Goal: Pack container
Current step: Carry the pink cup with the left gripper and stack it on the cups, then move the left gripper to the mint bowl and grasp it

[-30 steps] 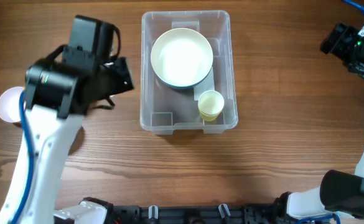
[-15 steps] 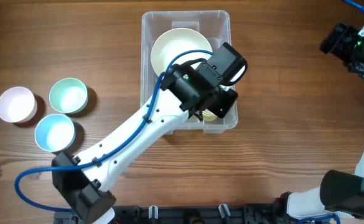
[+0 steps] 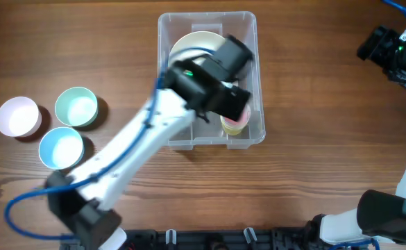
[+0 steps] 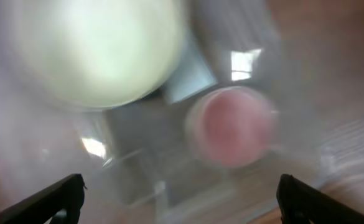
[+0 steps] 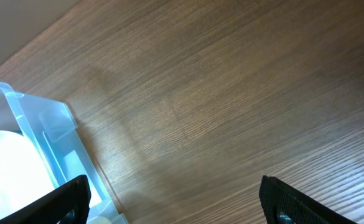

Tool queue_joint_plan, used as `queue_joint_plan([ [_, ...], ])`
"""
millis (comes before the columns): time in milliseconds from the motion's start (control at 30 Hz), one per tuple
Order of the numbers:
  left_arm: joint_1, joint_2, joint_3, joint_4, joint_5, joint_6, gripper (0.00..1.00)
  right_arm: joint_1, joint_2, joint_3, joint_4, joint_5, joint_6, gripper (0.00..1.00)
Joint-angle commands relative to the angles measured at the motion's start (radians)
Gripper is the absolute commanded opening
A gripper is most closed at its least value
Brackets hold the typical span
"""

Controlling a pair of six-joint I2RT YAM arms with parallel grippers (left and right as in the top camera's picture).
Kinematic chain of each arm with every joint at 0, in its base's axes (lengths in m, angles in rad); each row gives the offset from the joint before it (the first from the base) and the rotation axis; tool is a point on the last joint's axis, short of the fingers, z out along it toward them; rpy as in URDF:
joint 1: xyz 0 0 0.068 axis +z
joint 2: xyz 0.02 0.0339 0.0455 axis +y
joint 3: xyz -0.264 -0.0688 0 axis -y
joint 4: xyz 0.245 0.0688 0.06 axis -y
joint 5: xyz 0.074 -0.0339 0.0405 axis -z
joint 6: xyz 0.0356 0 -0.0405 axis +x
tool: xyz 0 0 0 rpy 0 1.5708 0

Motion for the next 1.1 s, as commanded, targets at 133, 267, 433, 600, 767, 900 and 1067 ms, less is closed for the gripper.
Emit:
queue_joint_plan([
  [133,0.661,-0.096,-0.038,-0.082,-0.035,-0.212,1.00,0.004,0.009,-0.003,-0.001,-0.009,0.012,0.88],
  [267,0.794,0.114,-0.147,0.007,0.014,-0.212,1.00,0.004,0.009,-0.003,-0.002,-0.009,0.012,0.88],
  [433,0.848,0.356,-0.147,0.048,0.014,-0.210,1.00,0.004,0.009,-0.003,-0.001,-0.009,0.012,0.88],
  [600,0.848,0.432,-0.147,0.069,0.014,-0.200,0.54,0.004,0.009,-0.003,-0.004,-0.009,0.012,0.88],
  [767,0.847,0.432,-0.147,0.068,0.014,-0.200,0.04,0.004,0.009,-0.003,-0.006,-0.008,0.012,0.88],
  [900,0.842,0.416,-0.142,0.064,0.015,-0.175,0.04,0.004,0.009,-0.003,-0.006,-0.008,0.012,0.88],
  [1067,0.745,0.254,0.014,-0.085,0.014,-0.145,0.04,0.004,0.009,-0.003,-0.007,-0.009,0.012,0.88],
])
